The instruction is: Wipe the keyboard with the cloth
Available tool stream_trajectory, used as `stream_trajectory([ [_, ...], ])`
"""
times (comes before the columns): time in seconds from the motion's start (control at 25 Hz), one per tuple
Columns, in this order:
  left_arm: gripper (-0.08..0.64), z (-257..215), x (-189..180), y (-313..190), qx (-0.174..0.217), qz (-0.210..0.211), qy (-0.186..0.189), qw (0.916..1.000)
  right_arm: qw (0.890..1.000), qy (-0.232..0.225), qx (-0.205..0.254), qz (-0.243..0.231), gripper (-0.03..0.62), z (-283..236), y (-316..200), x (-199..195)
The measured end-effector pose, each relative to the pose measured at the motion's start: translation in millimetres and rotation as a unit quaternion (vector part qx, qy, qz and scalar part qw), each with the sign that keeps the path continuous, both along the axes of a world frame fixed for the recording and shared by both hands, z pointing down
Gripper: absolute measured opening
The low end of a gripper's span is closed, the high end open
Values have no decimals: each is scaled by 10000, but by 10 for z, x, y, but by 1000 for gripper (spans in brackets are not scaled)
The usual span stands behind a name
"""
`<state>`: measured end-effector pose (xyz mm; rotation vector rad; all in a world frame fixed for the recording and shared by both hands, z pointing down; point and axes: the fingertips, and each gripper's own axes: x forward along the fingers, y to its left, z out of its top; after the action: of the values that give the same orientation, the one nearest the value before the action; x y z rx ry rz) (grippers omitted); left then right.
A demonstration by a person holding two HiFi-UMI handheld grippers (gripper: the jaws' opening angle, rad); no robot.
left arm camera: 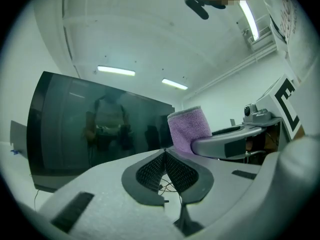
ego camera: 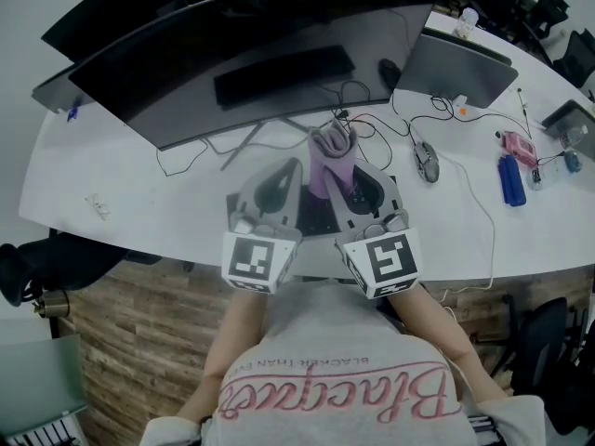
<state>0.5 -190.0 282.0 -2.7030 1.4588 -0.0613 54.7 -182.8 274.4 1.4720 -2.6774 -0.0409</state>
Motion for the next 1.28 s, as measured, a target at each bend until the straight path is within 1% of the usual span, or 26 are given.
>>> stream_trajectory([
  [0.32,5,4,-2,34,137,-19,138,9998,10000,3,-40,17,86,123,57,-41],
  [0.6,5,16,34,42,207,8,152,9997,9999,-51,-155,30,86,185,63,-35],
  [0.84,5,-13,52,30,327,69,62,9994,9999,-40,-151,33,86,178,52,-50],
  [1.04,5,-47,26,3,266,32,150,9995,9999,49,-102,-33,86,185,42,-82],
  [1.28,5,-17,43,-12,320,43,2,9995,9999,56,-120,-90,86,207,42,-102],
])
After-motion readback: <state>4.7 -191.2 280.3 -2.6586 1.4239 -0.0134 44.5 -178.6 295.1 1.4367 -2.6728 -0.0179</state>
